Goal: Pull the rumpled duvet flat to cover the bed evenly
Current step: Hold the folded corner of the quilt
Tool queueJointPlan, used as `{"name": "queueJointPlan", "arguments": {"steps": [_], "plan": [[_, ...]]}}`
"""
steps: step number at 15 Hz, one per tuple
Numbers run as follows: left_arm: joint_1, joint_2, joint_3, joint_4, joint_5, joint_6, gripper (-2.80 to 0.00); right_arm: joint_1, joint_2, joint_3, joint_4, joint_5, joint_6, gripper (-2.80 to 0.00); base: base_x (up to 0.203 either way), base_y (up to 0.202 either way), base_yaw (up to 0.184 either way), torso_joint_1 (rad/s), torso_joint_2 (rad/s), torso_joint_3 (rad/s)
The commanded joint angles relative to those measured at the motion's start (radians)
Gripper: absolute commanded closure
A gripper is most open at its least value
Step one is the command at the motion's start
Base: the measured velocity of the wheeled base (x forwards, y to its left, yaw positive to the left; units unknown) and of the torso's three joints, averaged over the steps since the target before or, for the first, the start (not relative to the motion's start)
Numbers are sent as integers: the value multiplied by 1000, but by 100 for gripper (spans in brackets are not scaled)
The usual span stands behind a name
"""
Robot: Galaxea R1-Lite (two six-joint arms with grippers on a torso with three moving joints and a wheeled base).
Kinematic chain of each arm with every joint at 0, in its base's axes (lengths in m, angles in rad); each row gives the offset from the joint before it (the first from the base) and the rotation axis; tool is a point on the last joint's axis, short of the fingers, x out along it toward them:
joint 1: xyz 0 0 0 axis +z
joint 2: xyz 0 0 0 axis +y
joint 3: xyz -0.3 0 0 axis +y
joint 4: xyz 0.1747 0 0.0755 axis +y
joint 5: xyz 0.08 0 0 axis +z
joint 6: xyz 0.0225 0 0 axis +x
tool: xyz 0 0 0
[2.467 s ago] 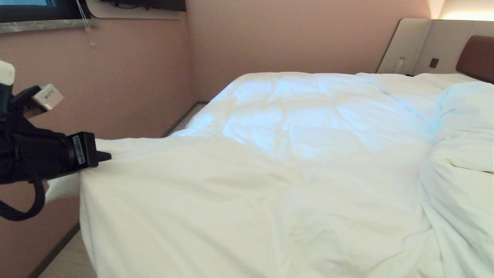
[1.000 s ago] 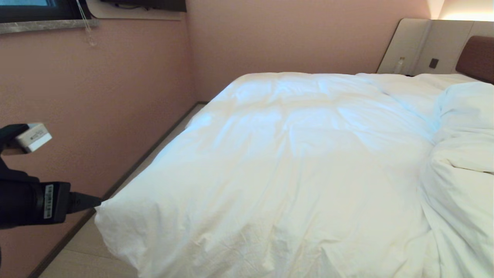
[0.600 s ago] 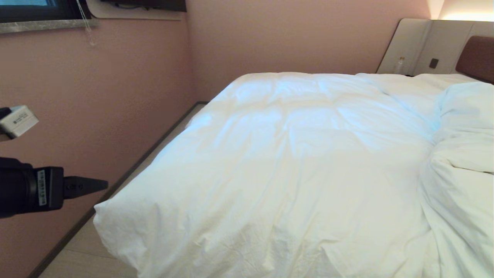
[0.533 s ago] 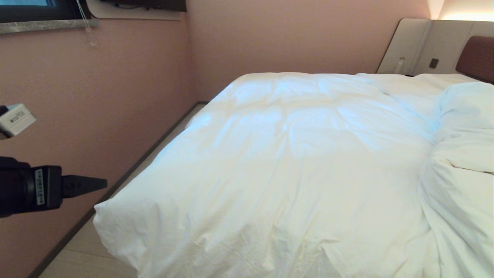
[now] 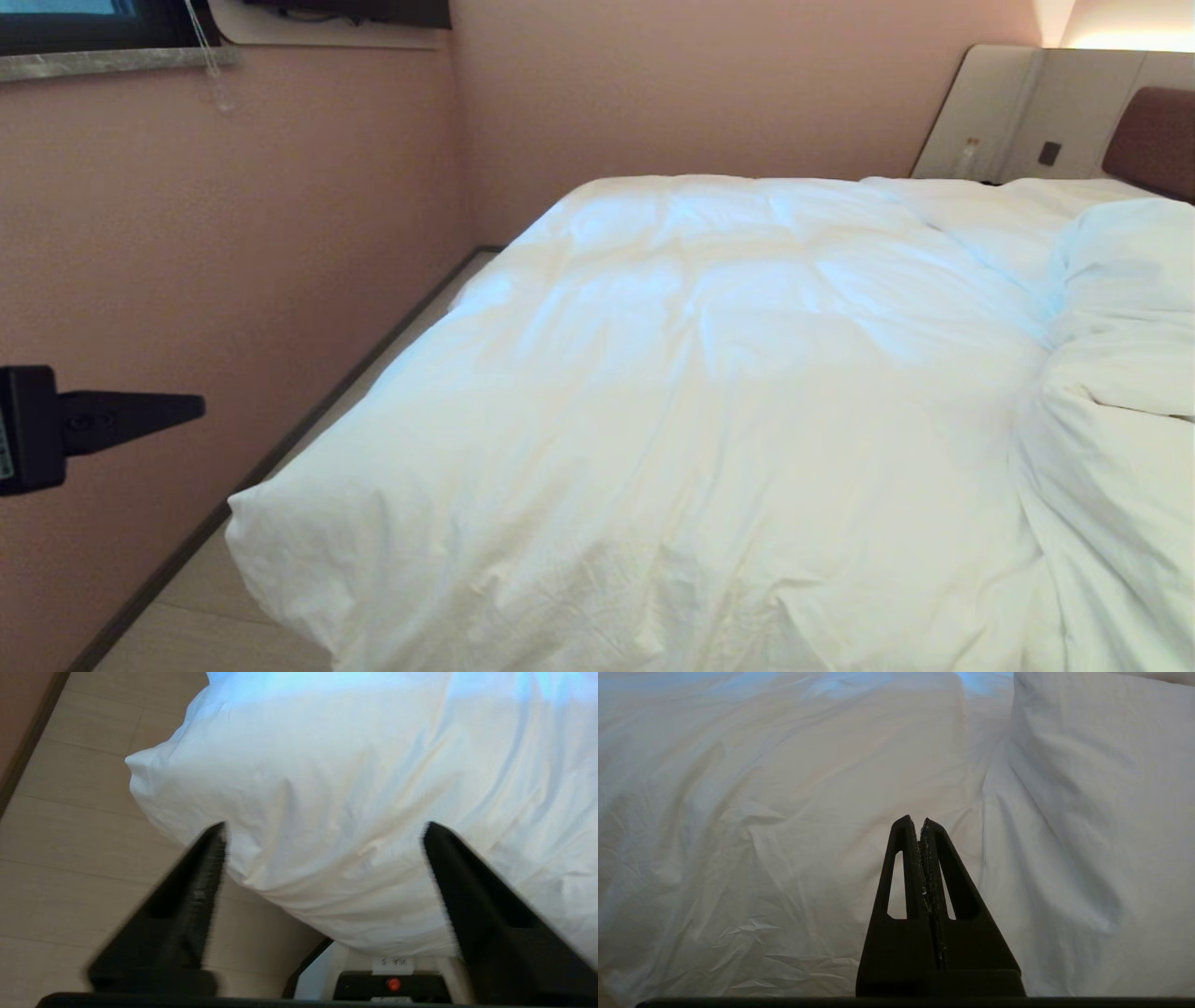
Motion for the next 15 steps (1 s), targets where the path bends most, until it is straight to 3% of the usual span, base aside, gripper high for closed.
{"name": "queueJointPlan", "arguments": {"steps": [1,8,15], "plan": [[0,-48,-1,3,0,-17,0,0,1,0,0,0,0,0,0,0,0,0,0,0],[0,-245,10,17,5,-26,0,0,1,0,0,0,0,0,0,0,0,0,0,0],[-1,-516,96,25,4,-19,0,0,1,0,0,0,0,0,0,0,0,0,0,0]]}}
